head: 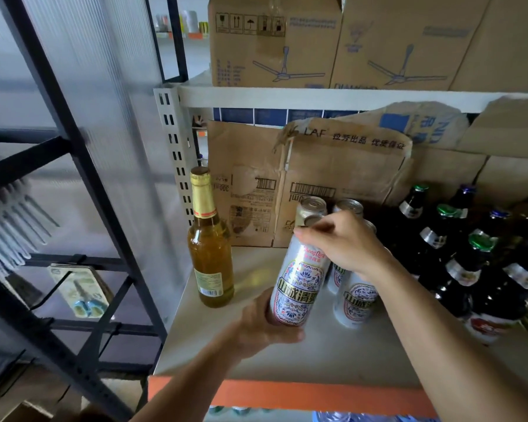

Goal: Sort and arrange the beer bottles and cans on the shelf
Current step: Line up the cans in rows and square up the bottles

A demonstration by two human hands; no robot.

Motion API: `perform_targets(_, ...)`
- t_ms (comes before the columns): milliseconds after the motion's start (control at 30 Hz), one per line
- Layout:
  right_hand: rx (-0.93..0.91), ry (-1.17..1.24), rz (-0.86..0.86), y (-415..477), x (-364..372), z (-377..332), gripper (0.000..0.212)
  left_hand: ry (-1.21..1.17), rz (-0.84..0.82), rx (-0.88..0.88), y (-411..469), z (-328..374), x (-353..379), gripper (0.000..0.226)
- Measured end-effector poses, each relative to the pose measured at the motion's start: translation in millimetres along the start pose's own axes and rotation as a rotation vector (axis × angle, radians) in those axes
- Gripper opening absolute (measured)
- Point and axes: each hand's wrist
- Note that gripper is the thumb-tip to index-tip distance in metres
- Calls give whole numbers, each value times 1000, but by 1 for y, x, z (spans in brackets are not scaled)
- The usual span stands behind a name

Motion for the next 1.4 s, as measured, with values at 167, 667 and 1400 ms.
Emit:
perform_targets(167,-66,-137,-99,-1,-5,3,53,248,207,1,11,0,5,39)
perform_targets(667,-18,-289,-194,-11,-10,10,63,472,434,-126,40,-5,36,44)
perform_targets(1400,-113,-241,-195,-10,-24,24,74,560,483,-119,61,-8,55,51)
Point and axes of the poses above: each hand's wrist, its own y-axis towards the middle knuckle, its own x-axis out of the palm, z = x × y, and after that the axes turned 13 degrees about -x, right-handed
